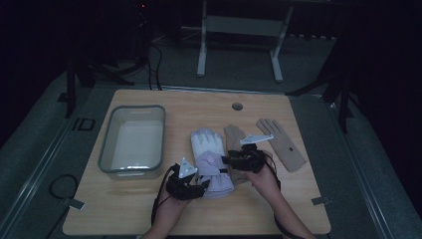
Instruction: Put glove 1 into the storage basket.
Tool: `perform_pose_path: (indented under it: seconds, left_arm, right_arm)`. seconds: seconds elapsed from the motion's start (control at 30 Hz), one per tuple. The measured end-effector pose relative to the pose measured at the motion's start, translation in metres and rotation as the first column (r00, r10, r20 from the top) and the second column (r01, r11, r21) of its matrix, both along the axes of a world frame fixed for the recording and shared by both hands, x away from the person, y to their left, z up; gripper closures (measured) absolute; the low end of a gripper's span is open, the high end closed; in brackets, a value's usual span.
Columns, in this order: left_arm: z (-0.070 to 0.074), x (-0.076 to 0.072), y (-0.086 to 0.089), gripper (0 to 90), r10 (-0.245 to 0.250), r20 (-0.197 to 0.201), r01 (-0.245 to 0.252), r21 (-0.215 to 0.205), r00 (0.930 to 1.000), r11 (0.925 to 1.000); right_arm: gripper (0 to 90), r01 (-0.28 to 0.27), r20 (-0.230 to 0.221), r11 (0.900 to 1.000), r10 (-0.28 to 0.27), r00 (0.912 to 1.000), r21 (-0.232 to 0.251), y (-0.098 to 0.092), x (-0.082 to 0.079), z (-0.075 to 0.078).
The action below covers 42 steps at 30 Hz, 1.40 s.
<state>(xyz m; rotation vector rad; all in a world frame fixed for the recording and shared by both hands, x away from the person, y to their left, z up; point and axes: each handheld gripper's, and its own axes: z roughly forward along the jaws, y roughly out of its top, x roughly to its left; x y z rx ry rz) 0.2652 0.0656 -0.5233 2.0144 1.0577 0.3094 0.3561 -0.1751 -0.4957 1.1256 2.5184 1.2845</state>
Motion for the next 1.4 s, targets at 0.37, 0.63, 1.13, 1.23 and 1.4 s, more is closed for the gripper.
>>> perform_pose_path:
  seconds: [0.37, 0.63, 1.13, 1.23, 1.4]
  left_arm:
    - [-0.027, 0.012, 0.003, 36.5, 0.004, -0.149, -0.010, -0.039, 0.9888, 0.9992]
    - [-0.036, 0.022, 0.012, 36.5, -0.052, -0.200, 0.031, -0.110, 0.9784, 0.9935]
    - [-0.035, 0.029, 0.015, 55.7, -0.109, -0.294, 0.065, -0.155, 0.9497, 0.9858]
    - [-0.032, 0.030, 0.016, 67.2, -0.117, -0.316, 0.065, -0.170, 0.9414, 0.9832]
    - [-0.026, 0.033, 0.016, 73.6, -0.133, -0.340, 0.076, -0.175, 0.9312, 0.9817]
  right_arm:
    - [46.8, 0.020, -0.203, 1.000, -0.021, 0.9789, -0.007, 0.006, 0.010, -0.041]
    - [49.6, -0.003, -0.362, 0.994, 0.043, 0.9313, 0.112, 0.000, 0.025, -0.058]
    - [75.8, -0.028, -0.004, 0.982, 0.028, 0.9996, -0.188, 0.033, -0.015, -0.037]
    - [76.8, -0.014, 0.027, 0.979, 0.020, 0.9994, -0.205, 0.036, -0.019, -0.036]
    - [77.7, 0.006, 0.049, 0.983, 0.003, 0.9988, -0.185, 0.035, -0.024, -0.032]
